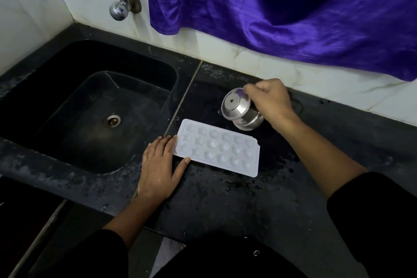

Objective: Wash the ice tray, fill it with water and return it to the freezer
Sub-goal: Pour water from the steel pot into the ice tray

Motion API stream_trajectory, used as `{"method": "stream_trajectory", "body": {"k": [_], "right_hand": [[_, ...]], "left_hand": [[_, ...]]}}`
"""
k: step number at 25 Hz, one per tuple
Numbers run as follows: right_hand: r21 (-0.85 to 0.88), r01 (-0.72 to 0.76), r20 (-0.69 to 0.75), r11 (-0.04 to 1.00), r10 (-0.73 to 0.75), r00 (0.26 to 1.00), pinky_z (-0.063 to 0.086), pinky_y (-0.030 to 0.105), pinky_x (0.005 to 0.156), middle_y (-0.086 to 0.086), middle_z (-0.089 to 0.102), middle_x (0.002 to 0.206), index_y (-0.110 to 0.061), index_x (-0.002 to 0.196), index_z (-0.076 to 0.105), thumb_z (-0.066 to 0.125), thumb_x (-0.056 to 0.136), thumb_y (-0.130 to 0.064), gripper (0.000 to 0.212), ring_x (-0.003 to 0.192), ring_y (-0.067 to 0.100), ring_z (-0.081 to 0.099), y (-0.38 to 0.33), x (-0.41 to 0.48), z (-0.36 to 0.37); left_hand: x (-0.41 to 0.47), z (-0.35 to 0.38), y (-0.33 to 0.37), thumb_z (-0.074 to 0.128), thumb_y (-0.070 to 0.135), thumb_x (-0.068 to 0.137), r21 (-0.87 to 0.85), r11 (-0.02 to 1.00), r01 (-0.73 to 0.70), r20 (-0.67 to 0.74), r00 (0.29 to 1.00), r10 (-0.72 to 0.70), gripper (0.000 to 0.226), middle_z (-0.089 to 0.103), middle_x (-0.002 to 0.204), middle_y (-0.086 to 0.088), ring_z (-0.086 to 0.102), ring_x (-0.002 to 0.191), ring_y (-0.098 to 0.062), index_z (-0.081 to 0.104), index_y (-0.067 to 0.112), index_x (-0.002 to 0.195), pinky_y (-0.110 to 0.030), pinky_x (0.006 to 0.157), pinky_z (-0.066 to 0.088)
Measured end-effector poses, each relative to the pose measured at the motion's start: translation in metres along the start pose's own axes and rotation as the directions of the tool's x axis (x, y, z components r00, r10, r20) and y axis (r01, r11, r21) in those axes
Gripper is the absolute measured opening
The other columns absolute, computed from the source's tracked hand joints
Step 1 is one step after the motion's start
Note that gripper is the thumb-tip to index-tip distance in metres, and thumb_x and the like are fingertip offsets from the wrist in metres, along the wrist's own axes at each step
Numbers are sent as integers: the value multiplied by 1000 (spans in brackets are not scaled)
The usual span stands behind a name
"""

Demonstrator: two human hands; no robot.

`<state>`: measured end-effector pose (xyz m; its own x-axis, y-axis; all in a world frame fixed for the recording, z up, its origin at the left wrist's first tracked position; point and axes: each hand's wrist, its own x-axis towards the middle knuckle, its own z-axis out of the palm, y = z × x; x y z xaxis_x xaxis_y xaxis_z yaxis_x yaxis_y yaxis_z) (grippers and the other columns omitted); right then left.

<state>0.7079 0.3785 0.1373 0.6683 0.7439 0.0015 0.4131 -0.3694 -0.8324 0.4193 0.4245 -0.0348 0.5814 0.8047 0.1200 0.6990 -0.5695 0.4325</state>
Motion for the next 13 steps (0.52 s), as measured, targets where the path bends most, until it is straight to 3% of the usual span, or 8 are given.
{"method": "stream_trajectory", "body": {"k": [3, 7, 10, 13], "right_hand": [[-292, 122, 45, 949, -114, 993, 33, 31, 52, -5, 34, 43, -14, 48, 41, 66, 86, -30, 48, 45, 15, 34, -3, 0, 14], [-449, 194, 54, 872, -190, 980, 26, 29, 47, 0, 35, 47, -12, 50, 41, 64, 87, -32, 49, 45, 18, 34, -10, -3, 23], [-307, 107, 37, 946, -100, 994, 32, 30, 52, -1, 38, 47, -15, 50, 45, 66, 86, -31, 45, 47, 16, 37, -1, 1, 15], [47, -87, 7, 995, 87, 996, 36, 28, 54, -1, 46, 51, -14, 57, 57, 70, 88, -28, 37, 49, 12, 43, 10, 0, 1]], "left_hand": [[0, 0, -1, 40, 64, 102, -3, 1000, -6, -5, 1000, 6, 72, 47, 158, -4, 35, 152, -28, 43, 16, 155, -51, 127, 24], [-1, 1, -2, 40, 65, 102, -7, 1000, -2, -5, 1000, 2, 72, 47, 158, -3, 34, 153, -27, 44, 16, 155, -51, 127, 24], [-1, 2, -3, 38, 67, 102, -7, 1000, 1, -1, 1000, -1, 73, 46, 159, -2, 32, 154, -26, 43, 17, 156, -50, 127, 23], [0, 3, -3, 38, 67, 102, -10, 1000, 0, -2, 1000, 0, 73, 46, 159, -3, 32, 154, -26, 43, 17, 156, -50, 128, 22]]}}
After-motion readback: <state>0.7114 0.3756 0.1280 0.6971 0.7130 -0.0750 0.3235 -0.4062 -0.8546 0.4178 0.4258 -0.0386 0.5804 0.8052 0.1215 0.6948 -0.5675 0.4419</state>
